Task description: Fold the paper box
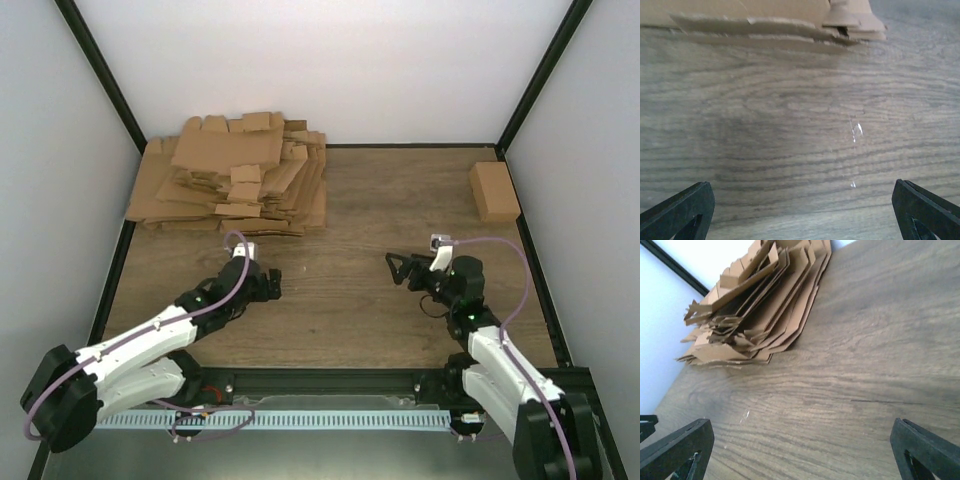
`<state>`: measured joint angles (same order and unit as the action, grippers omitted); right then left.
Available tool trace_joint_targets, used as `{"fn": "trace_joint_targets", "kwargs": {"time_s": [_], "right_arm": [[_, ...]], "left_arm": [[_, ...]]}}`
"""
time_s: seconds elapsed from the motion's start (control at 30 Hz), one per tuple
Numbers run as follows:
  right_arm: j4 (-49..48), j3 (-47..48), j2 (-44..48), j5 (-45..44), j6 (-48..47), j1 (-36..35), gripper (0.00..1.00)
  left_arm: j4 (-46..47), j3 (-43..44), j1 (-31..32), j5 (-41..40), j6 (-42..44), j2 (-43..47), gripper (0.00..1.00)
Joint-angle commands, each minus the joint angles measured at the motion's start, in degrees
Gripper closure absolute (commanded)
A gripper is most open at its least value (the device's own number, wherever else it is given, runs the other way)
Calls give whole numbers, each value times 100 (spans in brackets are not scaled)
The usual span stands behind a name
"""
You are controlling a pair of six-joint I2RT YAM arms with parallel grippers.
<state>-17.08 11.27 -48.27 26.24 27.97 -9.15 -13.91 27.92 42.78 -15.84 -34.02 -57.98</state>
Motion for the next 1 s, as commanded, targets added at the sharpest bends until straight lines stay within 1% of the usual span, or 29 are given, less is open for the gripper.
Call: {"fn": "trace_joint_targets", "kwargs": {"time_s": [0.0, 0.1, 0.2, 0.33, 0.47, 0.6, 0.77, 0.87, 0.97], "right_arm": [[794, 52, 728, -563, 48, -2, 0], [1341, 137, 1151, -904, -52, -1, 0], [1844, 148, 1438, -1526, 64, 5, 0], [1597, -9, 1649, -1216, -25, -2, 0], [1523, -70, 1662, -1058, -42, 1, 0], [1447, -83, 1542, -871, -43, -1, 0], [1463, -54, 1475, -974, -19, 3, 0], [1471, -54, 1474, -964, -26, -7, 0], [1488, -54, 1477, -959, -26, -6, 0]], "left_arm": [[417, -77, -7, -841, 447, 531, 0], [253, -74, -15, -1197, 998, 875, 0], [95, -115, -16, -1548, 1086, 1274, 0], [481, -501, -20, -1548, 1146, 1785, 0], [991, -1345, -19, -1607, 1004, 2416, 0], [600, -1497, -16, -1910, 756, 3309, 0], [606, -1807, -20, -1808, 929, 4336, 0], [609, -1876, -17, -1793, 949, 4616, 0], [648, -1887, -16, -1708, 988, 4574, 0]]}}
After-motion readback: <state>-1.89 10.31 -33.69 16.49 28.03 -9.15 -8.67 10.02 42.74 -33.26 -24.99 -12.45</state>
